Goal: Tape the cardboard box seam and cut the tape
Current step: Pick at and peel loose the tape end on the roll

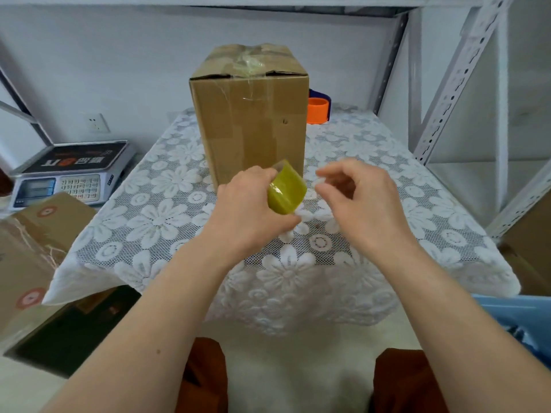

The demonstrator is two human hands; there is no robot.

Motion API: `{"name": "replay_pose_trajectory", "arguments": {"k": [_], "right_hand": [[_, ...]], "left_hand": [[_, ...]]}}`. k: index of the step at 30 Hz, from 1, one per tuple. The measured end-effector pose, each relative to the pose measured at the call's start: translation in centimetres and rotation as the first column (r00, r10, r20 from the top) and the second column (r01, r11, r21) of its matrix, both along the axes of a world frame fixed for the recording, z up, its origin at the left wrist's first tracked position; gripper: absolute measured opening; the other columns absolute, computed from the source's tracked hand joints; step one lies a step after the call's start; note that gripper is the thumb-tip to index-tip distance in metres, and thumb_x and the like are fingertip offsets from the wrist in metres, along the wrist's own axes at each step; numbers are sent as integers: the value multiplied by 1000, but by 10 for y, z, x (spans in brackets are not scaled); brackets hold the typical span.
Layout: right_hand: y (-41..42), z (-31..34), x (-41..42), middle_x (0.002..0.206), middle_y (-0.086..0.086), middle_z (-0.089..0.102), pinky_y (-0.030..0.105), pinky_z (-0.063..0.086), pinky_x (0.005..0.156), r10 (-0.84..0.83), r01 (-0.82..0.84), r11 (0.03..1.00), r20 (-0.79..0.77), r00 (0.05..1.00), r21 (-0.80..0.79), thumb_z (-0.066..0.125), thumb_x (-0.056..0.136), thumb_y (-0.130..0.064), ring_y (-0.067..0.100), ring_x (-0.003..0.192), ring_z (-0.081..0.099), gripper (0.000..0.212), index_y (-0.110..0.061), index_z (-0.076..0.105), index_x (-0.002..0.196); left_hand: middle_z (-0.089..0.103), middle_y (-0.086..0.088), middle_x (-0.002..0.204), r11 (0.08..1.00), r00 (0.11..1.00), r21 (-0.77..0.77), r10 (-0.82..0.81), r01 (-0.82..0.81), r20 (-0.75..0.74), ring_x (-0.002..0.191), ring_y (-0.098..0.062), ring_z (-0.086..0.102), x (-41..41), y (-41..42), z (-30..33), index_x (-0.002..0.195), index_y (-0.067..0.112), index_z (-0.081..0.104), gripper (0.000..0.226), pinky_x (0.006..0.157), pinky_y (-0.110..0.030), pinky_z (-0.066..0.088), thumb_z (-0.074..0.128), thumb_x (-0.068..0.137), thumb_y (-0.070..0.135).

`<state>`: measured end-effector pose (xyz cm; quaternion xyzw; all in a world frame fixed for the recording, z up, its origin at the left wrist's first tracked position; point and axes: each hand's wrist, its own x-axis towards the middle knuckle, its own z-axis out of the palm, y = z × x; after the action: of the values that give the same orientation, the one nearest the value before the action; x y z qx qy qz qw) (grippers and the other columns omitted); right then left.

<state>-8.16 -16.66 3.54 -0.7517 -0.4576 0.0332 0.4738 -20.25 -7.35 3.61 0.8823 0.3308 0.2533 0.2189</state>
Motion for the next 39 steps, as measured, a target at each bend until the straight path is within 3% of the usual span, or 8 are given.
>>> {"name": "replay_pose_trajectory", "arguments": {"k": [3,7,12,15,18,21,30,39], "right_hand": [[3,-2,-9,118,-4,52,14,31,96,126,-127,992,115,985,7,61,86,-38,10,116,41,34,-22,62,116],[6,-4,-11,112,-3,55,5,25,85,151,-143,987,127,980,-70,69,80,-37,13,112,40,25,-19,65,97],[5,2,-7,74,1,58,22,43,62,137,-129,991,-256,957,46,71,80,-26,10,65,50,16,-16,58,76],[3,2,-8,73,7,59,29,45,61,139,-73,985,-458,878,159,68,84,-23,15,67,53,16,-14,58,75],[5,1,-11,76,6,60,23,45,61,143,-50,980,-509,849,192,64,87,-24,13,69,54,14,-12,59,83],[8,-2,-15,79,8,61,43,52,72,124,-18,978,-509,852,208,61,89,-23,20,72,57,12,-15,56,81],[6,2,-18,79,1,62,26,48,69,222,-72,963,-617,755,259,57,90,-15,9,73,56,9,-15,61,82],[13,-4,-14,84,9,69,42,52,83,178,37,963,-736,653,267,65,86,-29,20,83,62,20,-14,70,73]], "left_hand": [[45,3,92,989,992,129,-64,77,-106,94,-23,45,1,-5,-6,87,27,57,28,85,-43,39,75,64,27],[44,1,98,982,993,179,-82,65,88,95,-22,40,0,0,-8,88,21,66,30,81,-46,44,69,59,18],[46,0,119,988,967,111,83,-112,240,105,-16,51,0,-1,-6,124,25,50,73,83,-31,49,83,60,30],[60,6,97,940,906,-55,340,-337,251,81,-10,58,0,-3,-1,102,22,55,56,67,-28,46,82,60,47],[70,6,66,866,921,-488,274,-111,276,65,-10,63,1,-4,4,69,20,70,14,63,-27,53,74,77,30],[75,-13,90,613,879,-743,161,267,449,85,-22,69,3,-9,7,86,7,76,15,82,-31,55,61,86,8],[74,-1,74,489,794,-783,259,384,550,69,-11,69,6,-5,2,84,12,72,5,71,-22,57,68,81,13],[73,-3,78,445,775,-815,336,370,535,72,-12,69,8,-4,1,83,13,72,5,72,-23,58,72,79,16]]}}
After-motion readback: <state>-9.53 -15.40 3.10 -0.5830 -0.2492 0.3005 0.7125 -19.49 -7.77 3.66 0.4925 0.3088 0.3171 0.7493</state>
